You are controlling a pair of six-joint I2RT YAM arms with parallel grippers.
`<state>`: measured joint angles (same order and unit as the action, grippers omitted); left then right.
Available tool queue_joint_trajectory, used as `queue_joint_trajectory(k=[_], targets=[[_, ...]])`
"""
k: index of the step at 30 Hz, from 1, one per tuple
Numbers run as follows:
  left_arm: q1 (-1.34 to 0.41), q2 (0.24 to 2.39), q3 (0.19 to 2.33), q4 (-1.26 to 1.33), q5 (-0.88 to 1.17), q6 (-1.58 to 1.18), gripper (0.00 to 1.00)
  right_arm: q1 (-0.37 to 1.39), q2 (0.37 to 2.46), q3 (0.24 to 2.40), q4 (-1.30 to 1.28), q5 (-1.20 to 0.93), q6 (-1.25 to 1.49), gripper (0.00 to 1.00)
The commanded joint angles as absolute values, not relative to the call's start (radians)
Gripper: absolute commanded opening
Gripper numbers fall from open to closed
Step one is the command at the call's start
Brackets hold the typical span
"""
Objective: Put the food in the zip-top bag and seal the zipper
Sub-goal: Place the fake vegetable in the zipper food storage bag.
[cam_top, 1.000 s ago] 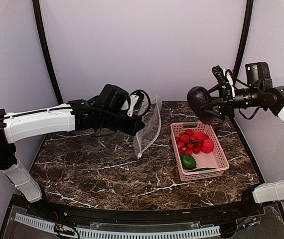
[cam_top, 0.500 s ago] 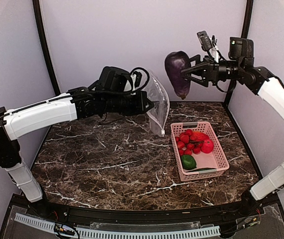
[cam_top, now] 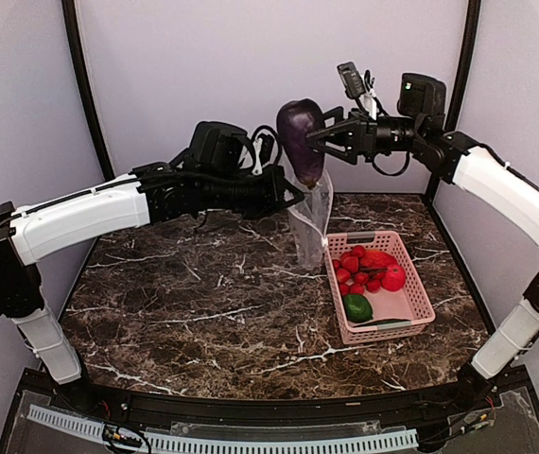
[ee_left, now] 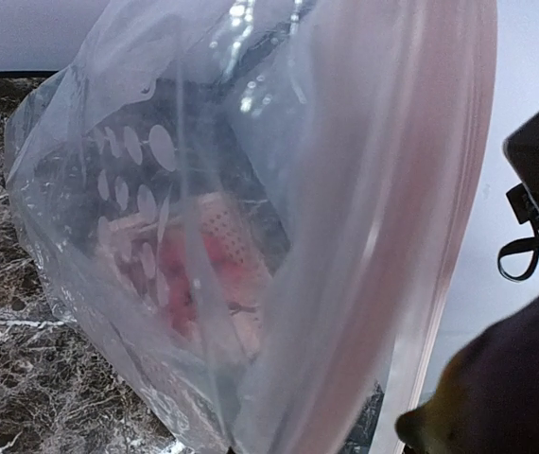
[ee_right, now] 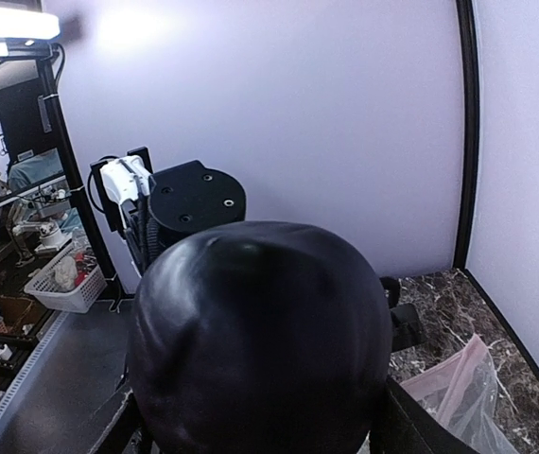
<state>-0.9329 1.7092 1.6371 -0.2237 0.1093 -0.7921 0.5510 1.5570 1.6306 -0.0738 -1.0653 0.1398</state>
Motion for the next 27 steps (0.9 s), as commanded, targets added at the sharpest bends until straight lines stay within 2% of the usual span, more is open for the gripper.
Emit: queue_joint_trajectory(k=[1, 8, 14, 19, 23, 27], targets=[[-0.933, 1.657, 1.618, -0.162, 0.175, -0.837, 0.01, 0.555, 1.576, 1.613, 0.026, -1.021, 0.125, 0.56], [-0.934, 1.623, 1.585, -0.148, 0.167, -0.845, 0.01, 0.555, 1.570, 1.551, 0.016, -0.969, 0.073, 0.63], [-0.934, 1.600, 1.533, -0.111, 0.158, -0.870, 0.01, 0.555, 1.545, 1.533, -0.059, -0.894, 0.009, 0.86], [-0.929, 1.582, 1.491, -0.097, 0.138, -0.879, 0.01, 0.556, 1.525, 1.544, -0.110, -0.888, -0.020, 0.95], [-0.920, 1.573, 1.467, -0.087, 0.129, -0.880, 0.01, 0.555, 1.508, 1.559, -0.169, -0.841, -0.041, 0.96], [-0.903, 1.561, 1.438, -0.095, 0.108, -0.877, 0.01, 0.555, 1.479, 1.551, -0.218, -0.702, -0.028, 0.91]])
